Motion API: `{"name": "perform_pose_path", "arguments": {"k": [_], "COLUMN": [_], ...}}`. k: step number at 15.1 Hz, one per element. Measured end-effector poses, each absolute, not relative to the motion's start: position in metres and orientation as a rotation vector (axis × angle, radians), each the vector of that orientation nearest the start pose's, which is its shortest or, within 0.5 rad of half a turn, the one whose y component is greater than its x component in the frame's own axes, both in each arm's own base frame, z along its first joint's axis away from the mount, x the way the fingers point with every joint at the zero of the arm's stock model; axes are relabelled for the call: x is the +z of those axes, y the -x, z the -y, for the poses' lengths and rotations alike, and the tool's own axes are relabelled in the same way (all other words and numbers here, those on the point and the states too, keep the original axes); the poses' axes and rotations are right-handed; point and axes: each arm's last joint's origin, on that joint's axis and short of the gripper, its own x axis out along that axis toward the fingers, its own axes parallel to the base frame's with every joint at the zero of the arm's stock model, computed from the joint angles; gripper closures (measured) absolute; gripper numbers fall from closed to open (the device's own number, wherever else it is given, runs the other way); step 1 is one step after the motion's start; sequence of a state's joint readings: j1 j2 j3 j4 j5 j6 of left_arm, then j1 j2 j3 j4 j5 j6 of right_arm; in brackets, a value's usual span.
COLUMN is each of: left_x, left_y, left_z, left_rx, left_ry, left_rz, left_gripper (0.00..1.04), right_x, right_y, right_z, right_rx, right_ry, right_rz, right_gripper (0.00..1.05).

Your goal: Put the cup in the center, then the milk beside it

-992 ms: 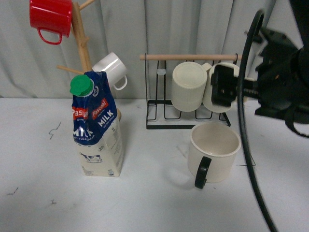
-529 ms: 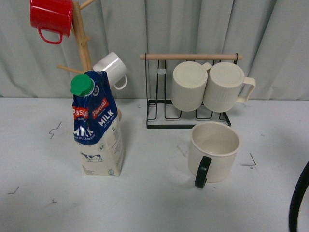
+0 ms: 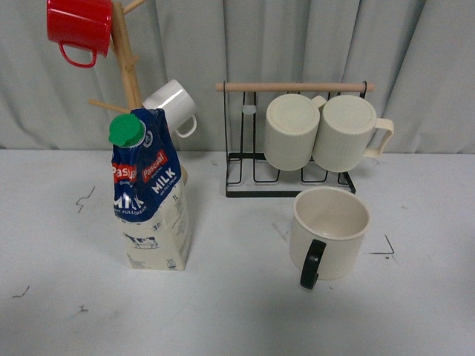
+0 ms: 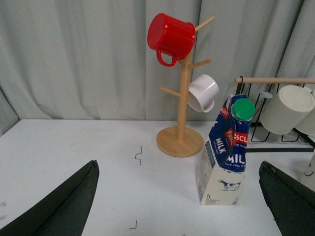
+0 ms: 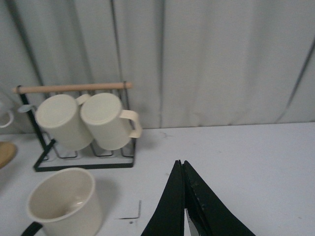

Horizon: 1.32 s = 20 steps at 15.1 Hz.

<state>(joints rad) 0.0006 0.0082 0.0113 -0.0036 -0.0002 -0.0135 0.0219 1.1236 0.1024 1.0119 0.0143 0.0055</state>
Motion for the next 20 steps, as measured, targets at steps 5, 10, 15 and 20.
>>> {"name": "perform_pose_path", "arguments": {"k": [5, 10, 15, 20], "left_x": [0.166, 0.166, 0.166, 0.166], "left_y": [-0.098, -0.098, -0.098, -0.098], "left_z": [0.000, 0.000, 0.000, 0.000], "left_rx": [0.001, 0.001, 0.001, 0.001], "left_ry": [0.014, 0.014, 0.014, 0.014], "left_rz": [-0.001, -0.001, -0.001, -0.001], "left_gripper": [0.07, 0.07, 0.07, 0.07], "right_x": [0.164, 0.167, 0.170, 0.171], "right_y": [-0.154, -0.135, -0.122, -0.113], "right_z": [0.001, 0.001, 0.001, 0.001], "right_rx": [-0.008, -0.008, -0.008, -0.008], "right_ry": [-0.006, -0.006, -0.006, -0.006], "right_rz": [-0.008, 0.001, 0.012, 0.014], "right_gripper": [1.03, 1.03, 1.03, 1.03]}}
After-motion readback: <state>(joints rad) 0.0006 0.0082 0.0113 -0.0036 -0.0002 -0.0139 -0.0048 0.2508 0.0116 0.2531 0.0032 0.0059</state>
